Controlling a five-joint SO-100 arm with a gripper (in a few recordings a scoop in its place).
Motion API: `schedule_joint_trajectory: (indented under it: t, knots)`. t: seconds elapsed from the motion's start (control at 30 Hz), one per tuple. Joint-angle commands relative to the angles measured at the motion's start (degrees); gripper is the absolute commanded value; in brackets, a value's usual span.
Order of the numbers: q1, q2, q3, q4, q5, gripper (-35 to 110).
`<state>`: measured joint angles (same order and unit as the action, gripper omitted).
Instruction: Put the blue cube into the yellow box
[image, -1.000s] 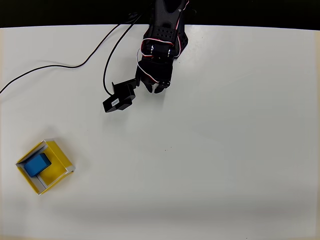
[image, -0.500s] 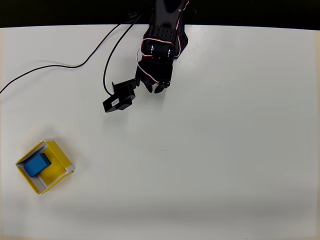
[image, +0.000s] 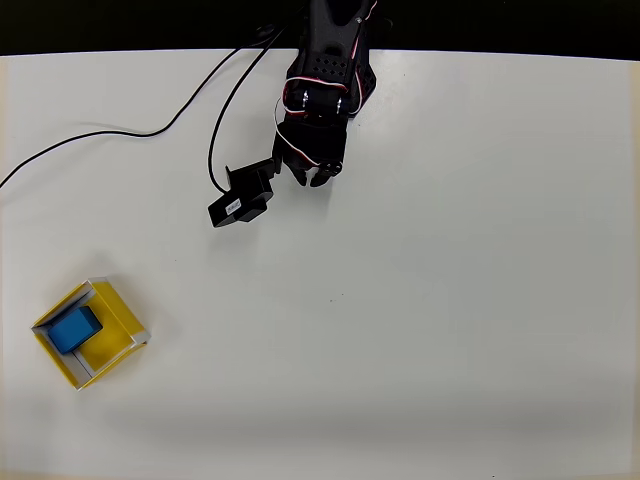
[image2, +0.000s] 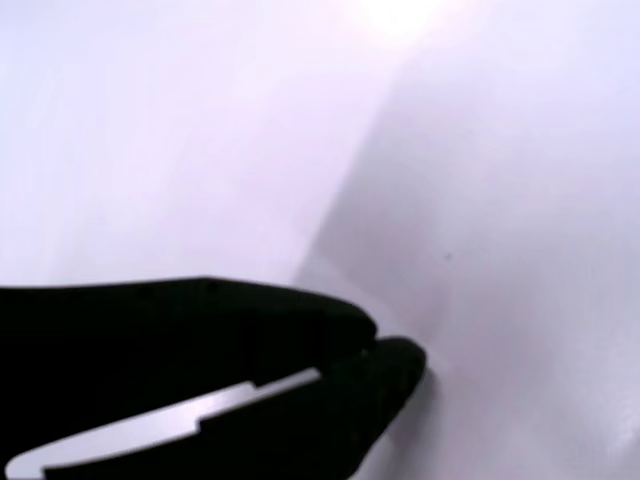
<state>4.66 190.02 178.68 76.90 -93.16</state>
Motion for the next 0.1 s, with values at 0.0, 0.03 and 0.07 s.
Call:
schedule_joint_trajectory:
  t: [0.0,0.03,0.07]
  knots:
    - [-0.35,1.41,1.49,0.97,0.0,1]
    - [-0.35,1.41,1.49,0.97,0.0,1]
    - [-0.35,1.41,1.49,0.97,0.0,1]
